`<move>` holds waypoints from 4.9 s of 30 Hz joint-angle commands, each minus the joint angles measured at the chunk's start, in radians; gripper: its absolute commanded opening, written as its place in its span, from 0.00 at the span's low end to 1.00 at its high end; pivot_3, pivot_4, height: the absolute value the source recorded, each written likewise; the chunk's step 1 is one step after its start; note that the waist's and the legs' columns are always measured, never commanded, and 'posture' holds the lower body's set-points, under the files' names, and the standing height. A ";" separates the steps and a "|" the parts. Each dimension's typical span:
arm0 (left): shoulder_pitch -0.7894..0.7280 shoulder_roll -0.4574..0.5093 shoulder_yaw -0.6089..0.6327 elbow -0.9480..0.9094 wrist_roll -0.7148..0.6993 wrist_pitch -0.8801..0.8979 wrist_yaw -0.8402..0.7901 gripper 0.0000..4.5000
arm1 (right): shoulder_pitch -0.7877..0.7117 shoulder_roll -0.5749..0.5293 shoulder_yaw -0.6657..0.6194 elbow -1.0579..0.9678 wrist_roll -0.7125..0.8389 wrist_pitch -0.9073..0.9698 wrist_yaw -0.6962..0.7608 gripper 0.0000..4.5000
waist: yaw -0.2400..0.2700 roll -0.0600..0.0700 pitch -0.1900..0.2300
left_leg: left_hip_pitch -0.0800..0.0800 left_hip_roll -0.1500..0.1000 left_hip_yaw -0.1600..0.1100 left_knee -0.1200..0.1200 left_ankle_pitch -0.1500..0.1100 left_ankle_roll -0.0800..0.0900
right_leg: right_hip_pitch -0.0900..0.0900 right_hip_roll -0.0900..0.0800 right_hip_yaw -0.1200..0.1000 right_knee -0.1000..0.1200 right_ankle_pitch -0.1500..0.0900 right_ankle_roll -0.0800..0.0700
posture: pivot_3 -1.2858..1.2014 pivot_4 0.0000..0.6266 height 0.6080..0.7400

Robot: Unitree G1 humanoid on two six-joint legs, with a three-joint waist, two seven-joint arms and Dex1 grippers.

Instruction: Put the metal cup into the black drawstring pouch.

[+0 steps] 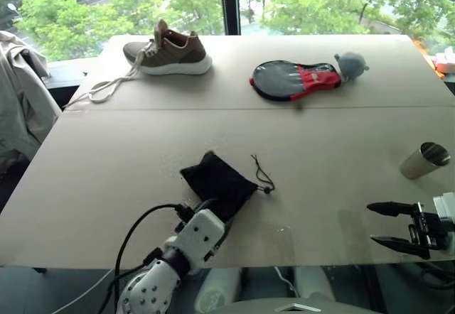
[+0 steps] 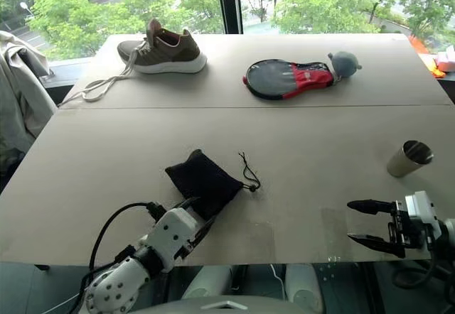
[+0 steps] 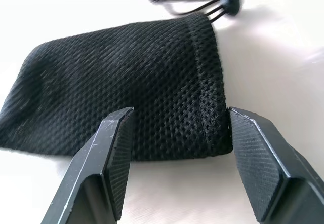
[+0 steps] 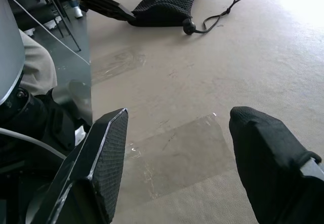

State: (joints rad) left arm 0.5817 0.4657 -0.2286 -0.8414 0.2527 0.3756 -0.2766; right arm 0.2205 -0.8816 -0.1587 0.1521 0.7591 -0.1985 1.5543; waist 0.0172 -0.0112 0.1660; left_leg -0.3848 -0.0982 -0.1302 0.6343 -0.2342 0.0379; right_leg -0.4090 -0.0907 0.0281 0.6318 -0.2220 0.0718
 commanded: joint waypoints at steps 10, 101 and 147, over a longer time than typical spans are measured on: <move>-0.033 -0.092 0.051 0.111 0.094 -0.131 0.137 0.09 | -0.051 0.065 -0.053 -0.059 0.020 0.071 0.054 0.74 | 0.002 0.000 0.000 | 0.000 0.000 0.000 0.000 0.000 0.000 | 0.000 0.000 0.000 0.000 0.001 0.001 | 0.52 0.24 0.97; -1.018 -0.515 0.547 0.256 -1.007 0.630 0.294 0.00 | -0.537 -0.012 -0.059 -0.608 -0.148 1.014 -0.715 0.01 | -0.020 -0.004 0.001 | -0.010 0.000 0.000 0.016 0.004 -0.001 | -0.004 0.005 0.000 0.003 0.008 0.004 | 0.52 0.24 0.97; -0.983 -0.378 0.419 0.245 -1.347 0.602 0.362 0.00 | -0.685 0.629 0.485 -0.225 -0.662 0.314 -1.023 0.01 | -0.017 -0.005 0.002 | -0.011 -0.002 -0.002 0.015 0.003 -0.004 | -0.011 0.010 0.000 0.009 0.010 0.000 | 0.52 0.24 0.97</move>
State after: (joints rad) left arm -0.3781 0.0833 0.1879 -0.5673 -1.0520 1.0056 0.1089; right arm -0.4457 -0.2309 0.2706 -0.1078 0.2173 0.2536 0.5202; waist 0.0005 -0.0161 0.1677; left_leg -0.3958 -0.0997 -0.1325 0.6491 -0.2312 0.0335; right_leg -0.4199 -0.0804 0.0278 0.6406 -0.2118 0.0719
